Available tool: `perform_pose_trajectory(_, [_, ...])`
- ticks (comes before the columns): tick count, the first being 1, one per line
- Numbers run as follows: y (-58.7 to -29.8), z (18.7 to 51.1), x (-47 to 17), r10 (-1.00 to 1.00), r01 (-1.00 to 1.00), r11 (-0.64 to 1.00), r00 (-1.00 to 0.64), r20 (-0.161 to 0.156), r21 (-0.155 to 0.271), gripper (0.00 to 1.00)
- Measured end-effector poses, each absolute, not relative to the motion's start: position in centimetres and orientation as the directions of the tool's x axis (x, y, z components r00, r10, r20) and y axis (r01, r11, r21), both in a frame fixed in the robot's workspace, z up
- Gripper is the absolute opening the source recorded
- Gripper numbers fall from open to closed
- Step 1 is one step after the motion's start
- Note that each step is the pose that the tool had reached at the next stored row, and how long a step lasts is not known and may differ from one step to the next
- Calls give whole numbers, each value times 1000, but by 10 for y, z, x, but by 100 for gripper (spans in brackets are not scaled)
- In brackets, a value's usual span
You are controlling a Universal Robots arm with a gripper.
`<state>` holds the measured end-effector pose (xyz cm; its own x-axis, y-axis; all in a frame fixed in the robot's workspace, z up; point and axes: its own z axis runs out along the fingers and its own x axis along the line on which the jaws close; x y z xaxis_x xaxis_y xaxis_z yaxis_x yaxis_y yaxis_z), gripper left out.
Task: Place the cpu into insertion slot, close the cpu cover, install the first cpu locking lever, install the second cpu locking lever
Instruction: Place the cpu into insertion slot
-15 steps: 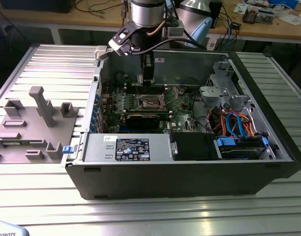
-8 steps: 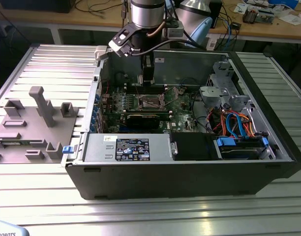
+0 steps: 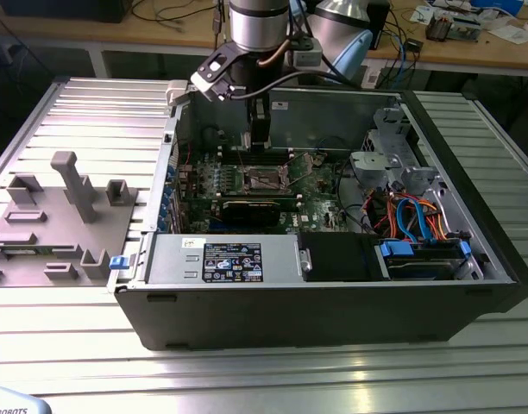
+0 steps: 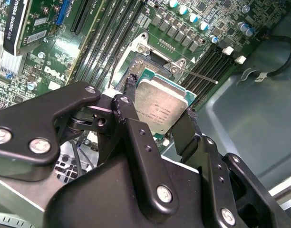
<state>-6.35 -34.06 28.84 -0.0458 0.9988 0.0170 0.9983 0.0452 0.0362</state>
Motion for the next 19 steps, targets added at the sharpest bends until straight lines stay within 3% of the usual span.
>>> perform_pose_trajectory(19, [-341,282,-64,999,998,45,-46,17,36,55])
